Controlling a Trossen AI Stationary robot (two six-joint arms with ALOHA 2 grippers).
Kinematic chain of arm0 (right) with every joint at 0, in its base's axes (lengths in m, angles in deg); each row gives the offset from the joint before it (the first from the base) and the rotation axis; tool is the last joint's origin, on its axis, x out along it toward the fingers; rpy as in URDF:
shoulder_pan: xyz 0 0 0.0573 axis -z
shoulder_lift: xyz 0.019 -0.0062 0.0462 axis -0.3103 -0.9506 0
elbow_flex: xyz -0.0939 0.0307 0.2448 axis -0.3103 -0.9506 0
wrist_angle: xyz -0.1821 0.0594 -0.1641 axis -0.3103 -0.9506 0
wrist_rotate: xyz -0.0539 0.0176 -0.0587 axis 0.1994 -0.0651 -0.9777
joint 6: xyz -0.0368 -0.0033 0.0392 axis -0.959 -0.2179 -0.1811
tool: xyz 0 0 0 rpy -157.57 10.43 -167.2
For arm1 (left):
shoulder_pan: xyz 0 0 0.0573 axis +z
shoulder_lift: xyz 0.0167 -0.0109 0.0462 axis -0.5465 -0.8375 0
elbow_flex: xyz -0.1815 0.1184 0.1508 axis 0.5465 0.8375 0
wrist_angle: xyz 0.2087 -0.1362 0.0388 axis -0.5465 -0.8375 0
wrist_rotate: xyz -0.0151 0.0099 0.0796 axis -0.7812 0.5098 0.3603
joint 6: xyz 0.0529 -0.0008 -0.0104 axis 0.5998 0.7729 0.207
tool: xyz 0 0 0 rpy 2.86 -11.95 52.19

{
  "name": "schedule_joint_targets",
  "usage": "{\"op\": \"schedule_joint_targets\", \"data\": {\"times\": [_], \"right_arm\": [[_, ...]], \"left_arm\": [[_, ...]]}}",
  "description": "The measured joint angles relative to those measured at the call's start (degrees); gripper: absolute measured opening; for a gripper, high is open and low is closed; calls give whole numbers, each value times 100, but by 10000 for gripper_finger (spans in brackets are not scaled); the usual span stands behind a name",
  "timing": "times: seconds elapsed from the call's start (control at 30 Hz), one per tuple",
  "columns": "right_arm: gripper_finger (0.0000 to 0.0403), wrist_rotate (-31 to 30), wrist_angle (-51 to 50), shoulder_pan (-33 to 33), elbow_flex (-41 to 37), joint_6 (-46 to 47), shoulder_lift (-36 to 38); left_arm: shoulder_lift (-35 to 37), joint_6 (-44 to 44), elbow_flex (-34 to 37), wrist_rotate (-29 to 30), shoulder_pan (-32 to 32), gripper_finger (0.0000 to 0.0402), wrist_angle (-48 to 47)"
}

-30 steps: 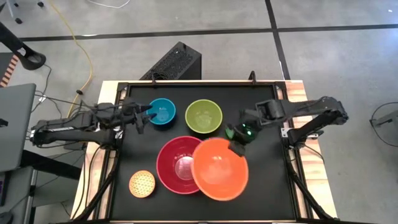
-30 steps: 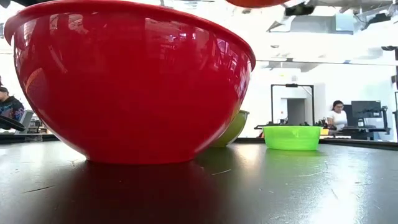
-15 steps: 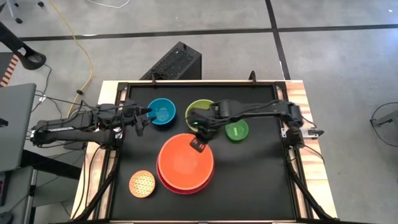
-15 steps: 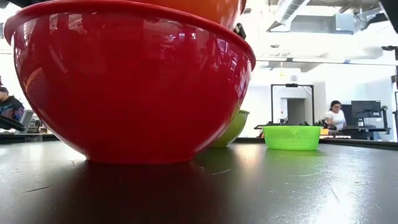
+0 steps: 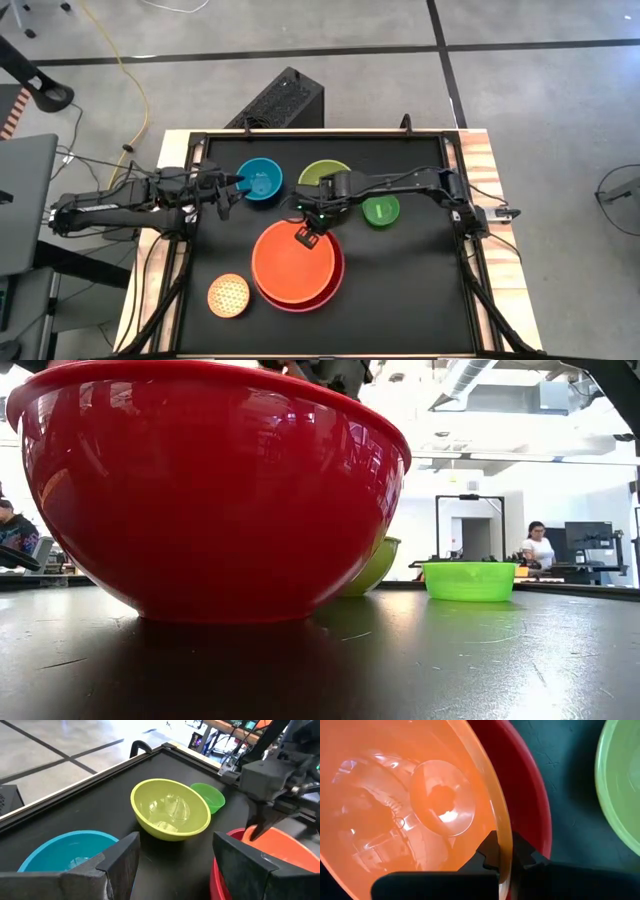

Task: Nest bowls inside each other
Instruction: Stack the orange bowl on top of the red bowl

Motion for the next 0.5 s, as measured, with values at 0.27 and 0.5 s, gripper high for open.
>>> {"op": "schedule_joint_targets", "data": {"times": [0.27,0.5], "right_arm": [[16,-260,-80,-7,-7,14,-172],[55,-266,-50,-20,-4,-33,-172]], "left_arm": [[0,-3,0,-120,0,240,-12],[0,-12,0,-118,0,240,-11]]}}
